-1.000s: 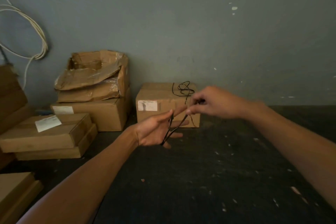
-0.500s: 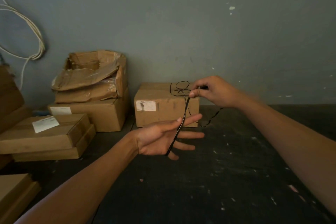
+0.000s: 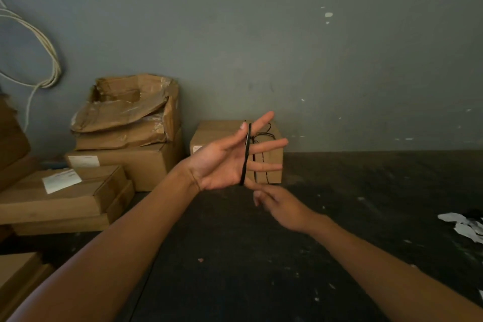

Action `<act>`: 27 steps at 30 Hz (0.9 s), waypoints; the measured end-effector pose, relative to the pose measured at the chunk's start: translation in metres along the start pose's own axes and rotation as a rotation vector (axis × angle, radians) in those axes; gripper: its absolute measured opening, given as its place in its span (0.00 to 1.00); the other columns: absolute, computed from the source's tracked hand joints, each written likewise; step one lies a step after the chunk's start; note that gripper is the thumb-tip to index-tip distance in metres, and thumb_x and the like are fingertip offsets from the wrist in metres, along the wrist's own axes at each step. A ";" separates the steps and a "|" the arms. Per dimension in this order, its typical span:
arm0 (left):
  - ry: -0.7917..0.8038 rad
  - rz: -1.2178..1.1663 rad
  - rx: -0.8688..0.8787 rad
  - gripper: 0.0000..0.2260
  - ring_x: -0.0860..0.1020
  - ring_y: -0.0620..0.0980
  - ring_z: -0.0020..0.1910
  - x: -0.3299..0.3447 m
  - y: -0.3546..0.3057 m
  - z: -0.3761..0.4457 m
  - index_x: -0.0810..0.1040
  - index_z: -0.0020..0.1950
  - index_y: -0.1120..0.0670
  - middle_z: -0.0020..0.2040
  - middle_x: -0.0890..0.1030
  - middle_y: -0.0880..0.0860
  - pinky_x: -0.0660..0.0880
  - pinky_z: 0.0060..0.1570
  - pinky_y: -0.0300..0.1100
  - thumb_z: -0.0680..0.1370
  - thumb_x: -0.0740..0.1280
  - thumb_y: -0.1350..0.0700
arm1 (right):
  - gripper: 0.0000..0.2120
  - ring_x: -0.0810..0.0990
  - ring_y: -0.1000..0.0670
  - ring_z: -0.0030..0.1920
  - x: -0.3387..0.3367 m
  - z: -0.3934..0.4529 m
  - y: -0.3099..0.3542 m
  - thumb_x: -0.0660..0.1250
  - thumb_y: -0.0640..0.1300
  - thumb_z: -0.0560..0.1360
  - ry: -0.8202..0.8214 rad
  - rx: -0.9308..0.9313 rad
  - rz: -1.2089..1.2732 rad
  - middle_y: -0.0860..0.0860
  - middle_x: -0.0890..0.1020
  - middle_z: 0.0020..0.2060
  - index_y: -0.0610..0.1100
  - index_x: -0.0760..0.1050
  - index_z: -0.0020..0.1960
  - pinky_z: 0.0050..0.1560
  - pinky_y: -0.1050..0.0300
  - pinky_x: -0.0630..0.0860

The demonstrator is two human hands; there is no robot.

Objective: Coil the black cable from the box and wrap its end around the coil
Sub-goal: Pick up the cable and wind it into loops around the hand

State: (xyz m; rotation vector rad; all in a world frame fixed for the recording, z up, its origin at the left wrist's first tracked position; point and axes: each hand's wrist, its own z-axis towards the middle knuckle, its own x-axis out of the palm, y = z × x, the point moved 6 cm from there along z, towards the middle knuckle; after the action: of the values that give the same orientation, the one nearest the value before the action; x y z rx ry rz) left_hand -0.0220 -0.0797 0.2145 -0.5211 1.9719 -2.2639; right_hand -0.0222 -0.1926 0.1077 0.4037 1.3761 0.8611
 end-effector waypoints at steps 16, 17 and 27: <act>-0.371 -0.048 0.104 0.20 0.66 0.66 0.72 -0.065 0.012 -0.011 0.60 0.73 0.31 0.75 0.68 0.51 0.52 0.64 0.78 0.81 0.48 0.39 | 0.15 0.73 0.59 0.32 0.016 -0.013 0.067 0.56 0.53 0.83 0.176 -0.147 -0.072 0.54 0.75 0.33 0.51 0.74 0.41 0.38 0.55 0.72; -0.388 -0.061 0.100 0.20 0.66 0.66 0.72 -0.067 0.015 -0.011 0.59 0.74 0.31 0.75 0.68 0.51 0.54 0.64 0.78 0.81 0.47 0.39 | 0.15 0.73 0.60 0.31 0.009 -0.013 0.073 0.56 0.52 0.82 0.157 -0.172 -0.111 0.55 0.75 0.31 0.50 0.74 0.41 0.36 0.58 0.71; -0.239 -0.015 -0.143 0.21 0.65 0.64 0.73 -0.061 0.061 -0.011 0.64 0.72 0.32 0.77 0.64 0.53 0.52 0.65 0.77 0.79 0.54 0.38 | 0.10 0.71 0.55 0.29 -0.079 0.011 0.101 0.63 0.51 0.80 0.068 -0.168 -0.437 0.54 0.77 0.32 0.55 0.74 0.40 0.31 0.62 0.66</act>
State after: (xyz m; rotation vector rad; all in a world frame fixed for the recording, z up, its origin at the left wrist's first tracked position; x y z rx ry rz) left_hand 0.0230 -0.0616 0.1421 -0.7829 2.0211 -1.9697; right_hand -0.0381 -0.1830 0.2351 -0.0585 1.3731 0.6237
